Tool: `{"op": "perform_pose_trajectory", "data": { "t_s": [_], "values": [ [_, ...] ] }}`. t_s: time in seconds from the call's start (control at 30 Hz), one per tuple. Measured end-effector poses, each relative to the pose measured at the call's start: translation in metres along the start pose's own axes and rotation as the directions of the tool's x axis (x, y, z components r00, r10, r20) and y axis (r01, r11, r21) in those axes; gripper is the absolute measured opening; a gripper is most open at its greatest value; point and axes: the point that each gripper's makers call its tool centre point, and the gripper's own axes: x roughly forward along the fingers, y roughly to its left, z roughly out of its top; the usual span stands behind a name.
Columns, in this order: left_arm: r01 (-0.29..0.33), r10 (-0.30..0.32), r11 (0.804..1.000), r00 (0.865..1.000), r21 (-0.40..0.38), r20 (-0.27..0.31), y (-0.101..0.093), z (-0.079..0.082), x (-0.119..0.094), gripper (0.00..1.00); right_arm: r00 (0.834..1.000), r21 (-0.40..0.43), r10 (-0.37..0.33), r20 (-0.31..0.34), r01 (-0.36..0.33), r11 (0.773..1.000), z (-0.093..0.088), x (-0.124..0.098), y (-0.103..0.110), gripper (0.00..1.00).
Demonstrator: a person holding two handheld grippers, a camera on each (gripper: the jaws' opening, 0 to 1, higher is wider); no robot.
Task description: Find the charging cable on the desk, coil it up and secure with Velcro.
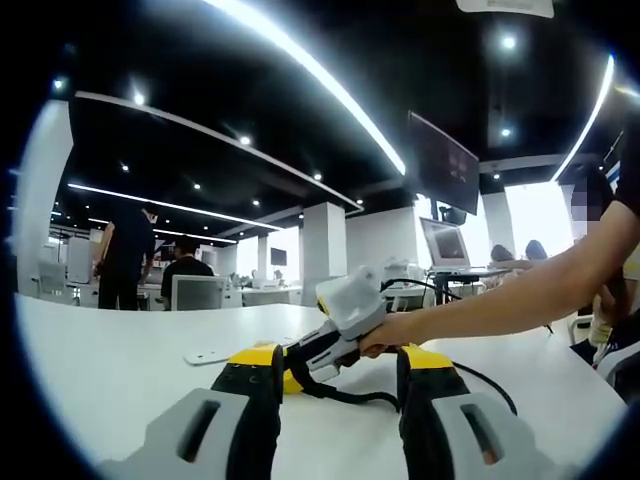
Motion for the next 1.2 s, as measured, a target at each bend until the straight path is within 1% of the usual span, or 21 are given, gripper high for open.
{"op": "perform_pose_trajectory", "data": {
  "t_s": [0.1,0.33,0.57,0.93,1.03,1.07,1.1,1.13,1.17,1.2],
  "values": [
    [0.0,0.0,1.0,1.0,-0.001,0.002,0.0,0.0,0.0,0.46,1.0,-0.009,0.0,-0.007,0.0,1.0,-0.001,-0.001,-0.002,0.21],
    [0.002,-0.002,1.0,1.0,-0.002,-0.001,-0.001,0.0,0.0,0.46,1.0,-0.013,0.007,-0.03,-0.007,1.0,-0.002,-0.002,-0.001,0.2],
    [0.001,-0.001,1.0,1.0,-0.002,-0.005,-0.001,-0.001,0.0,0.46,0.997,-0.013,0.024,-0.076,-0.025,1.0,-0.003,-0.003,0.003,0.18],
    [0.001,-0.001,1.0,1.0,0.001,-0.007,-0.002,-0.002,0.001,0.46,0.995,0.001,0.036,-0.092,-0.036,0.999,-0.006,-0.008,0.007,0.16],
    [0.001,-0.001,1.0,1.0,0.001,-0.008,-0.002,-0.002,0.002,0.46,0.995,0.017,0.038,-0.094,-0.037,0.999,-0.006,-0.008,0.007,0.15],
    [0.0,0.0,1.0,1.0,0.001,-0.007,-0.001,-0.002,0.002,0.46,0.995,0.019,0.036,-0.096,-0.035,0.999,-0.007,-0.009,0.007,0.1],
    [-0.001,0.001,1.0,1.0,0.001,-0.008,-0.001,-0.002,0.002,0.46,0.994,0.012,0.047,-0.098,-0.046,0.999,-0.007,-0.009,0.008,0.09],
    [-0.002,0.002,1.0,1.0,0.001,-0.008,-0.001,-0.002,0.002,0.46,0.994,0.021,0.037,-0.1,-0.035,0.999,-0.007,-0.01,0.007,0.08],
    [-0.002,0.002,1.0,1.0,0.001,-0.007,-0.001,-0.002,0.002,0.46,0.994,0.046,0.043,-0.099,-0.038,0.998,-0.008,-0.011,0.007,0.08],
    [-0.001,0.001,1.0,1.0,0.0,-0.006,-0.001,-0.002,0.002,0.46,0.995,0.051,0.046,-0.093,-0.041,0.998,-0.008,-0.011,0.007,0.08]
  ]
}}
